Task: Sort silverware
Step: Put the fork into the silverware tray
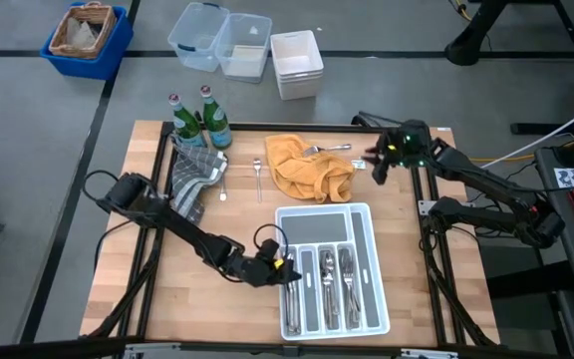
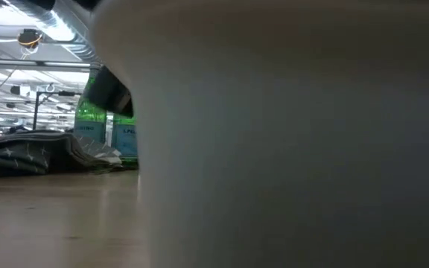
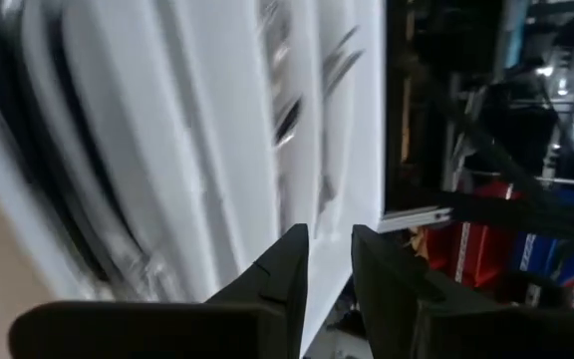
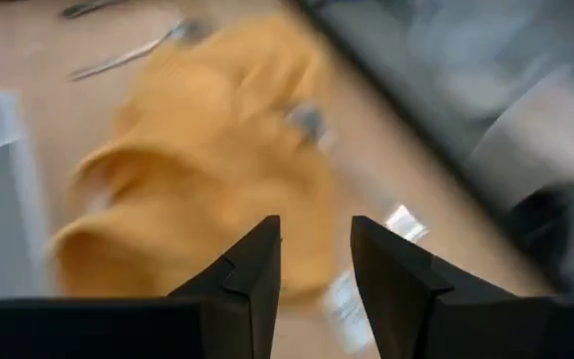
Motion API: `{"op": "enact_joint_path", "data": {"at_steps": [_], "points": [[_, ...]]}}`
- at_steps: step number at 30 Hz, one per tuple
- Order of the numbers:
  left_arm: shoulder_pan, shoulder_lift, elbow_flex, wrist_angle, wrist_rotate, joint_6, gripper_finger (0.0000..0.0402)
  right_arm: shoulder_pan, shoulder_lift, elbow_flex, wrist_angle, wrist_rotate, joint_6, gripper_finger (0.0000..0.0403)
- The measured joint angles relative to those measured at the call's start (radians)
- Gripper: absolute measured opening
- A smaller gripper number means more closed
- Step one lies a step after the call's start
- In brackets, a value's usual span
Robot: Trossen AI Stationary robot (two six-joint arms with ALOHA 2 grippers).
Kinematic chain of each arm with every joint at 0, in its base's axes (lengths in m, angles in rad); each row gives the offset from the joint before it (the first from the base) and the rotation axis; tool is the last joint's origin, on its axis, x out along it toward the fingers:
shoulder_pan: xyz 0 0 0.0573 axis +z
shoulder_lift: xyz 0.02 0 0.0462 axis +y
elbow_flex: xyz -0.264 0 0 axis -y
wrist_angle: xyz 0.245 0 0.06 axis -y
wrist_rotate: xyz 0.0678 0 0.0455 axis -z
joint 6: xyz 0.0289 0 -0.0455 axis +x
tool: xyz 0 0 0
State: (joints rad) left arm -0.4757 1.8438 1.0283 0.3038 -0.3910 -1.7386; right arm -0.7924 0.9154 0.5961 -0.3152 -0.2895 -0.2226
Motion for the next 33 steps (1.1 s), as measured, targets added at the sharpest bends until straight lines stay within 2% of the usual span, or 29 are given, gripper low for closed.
{"op": "enact_joint_path", "data": {"at_steps": [4,9,14,18,25,33], "points": [[0.029,-0.037,0.0,-0.004,-0.015,0.11,0.0068,0.0,0.038,0.001,0.159,0.026,-0.118,0.0127],[0.092,-0.088,0.0,-0.012,-0.005,0.259,0.0068,0.0,0.147,0.002,0.267,0.006,-0.128,0.0127],[0.187,-0.159,0.0,-0.059,0.132,0.412,0.0068,0.001,0.301,0.05,0.249,-0.031,-0.154,0.0127],[0.275,-0.219,0.0,-0.163,0.236,0.524,0.0068,0.001,0.427,0.14,0.249,-0.069,-0.155,0.0127],[0.411,-0.308,0.0,-0.36,0.351,0.69,0.0068,0.001,0.64,0.384,0.058,-0.074,-0.263,0.0127],[0.532,-0.355,0.0,-0.492,0.396,0.848,0.0068,0.001,0.839,0.608,-0.157,-0.056,-0.361,0.0127]]}}
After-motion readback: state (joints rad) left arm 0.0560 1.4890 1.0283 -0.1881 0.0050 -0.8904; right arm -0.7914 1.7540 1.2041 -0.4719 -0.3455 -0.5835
